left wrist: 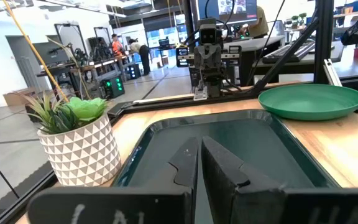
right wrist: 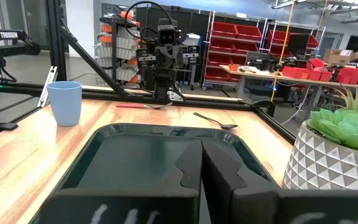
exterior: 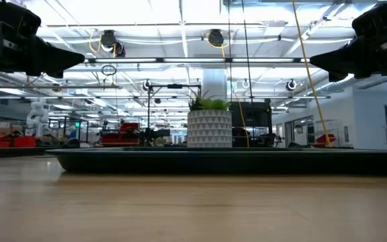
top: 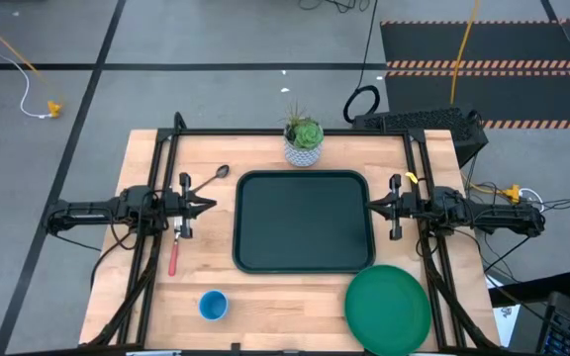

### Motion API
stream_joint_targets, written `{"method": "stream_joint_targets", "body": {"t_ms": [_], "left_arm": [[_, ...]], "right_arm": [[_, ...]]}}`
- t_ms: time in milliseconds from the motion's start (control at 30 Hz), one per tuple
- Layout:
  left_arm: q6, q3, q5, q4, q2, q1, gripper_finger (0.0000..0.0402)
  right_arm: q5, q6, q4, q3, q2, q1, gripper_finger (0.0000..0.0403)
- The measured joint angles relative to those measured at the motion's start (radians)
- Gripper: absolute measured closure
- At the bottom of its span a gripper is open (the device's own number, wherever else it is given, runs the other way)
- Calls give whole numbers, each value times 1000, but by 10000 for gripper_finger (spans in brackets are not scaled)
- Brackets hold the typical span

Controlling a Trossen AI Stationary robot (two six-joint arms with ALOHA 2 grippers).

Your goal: Pick and place plate/cup/fork/spoon on tray

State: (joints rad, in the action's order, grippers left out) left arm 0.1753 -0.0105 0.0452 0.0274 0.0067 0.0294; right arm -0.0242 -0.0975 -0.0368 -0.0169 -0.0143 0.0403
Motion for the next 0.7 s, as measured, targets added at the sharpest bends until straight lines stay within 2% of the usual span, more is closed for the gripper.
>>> {"method": "stream_joint_targets", "body": {"t_ms": [700], "left_arm": [[-1,1,1,29,0,0,376]], "right_arm": [[0,0,0,0,0,0,403]]}}
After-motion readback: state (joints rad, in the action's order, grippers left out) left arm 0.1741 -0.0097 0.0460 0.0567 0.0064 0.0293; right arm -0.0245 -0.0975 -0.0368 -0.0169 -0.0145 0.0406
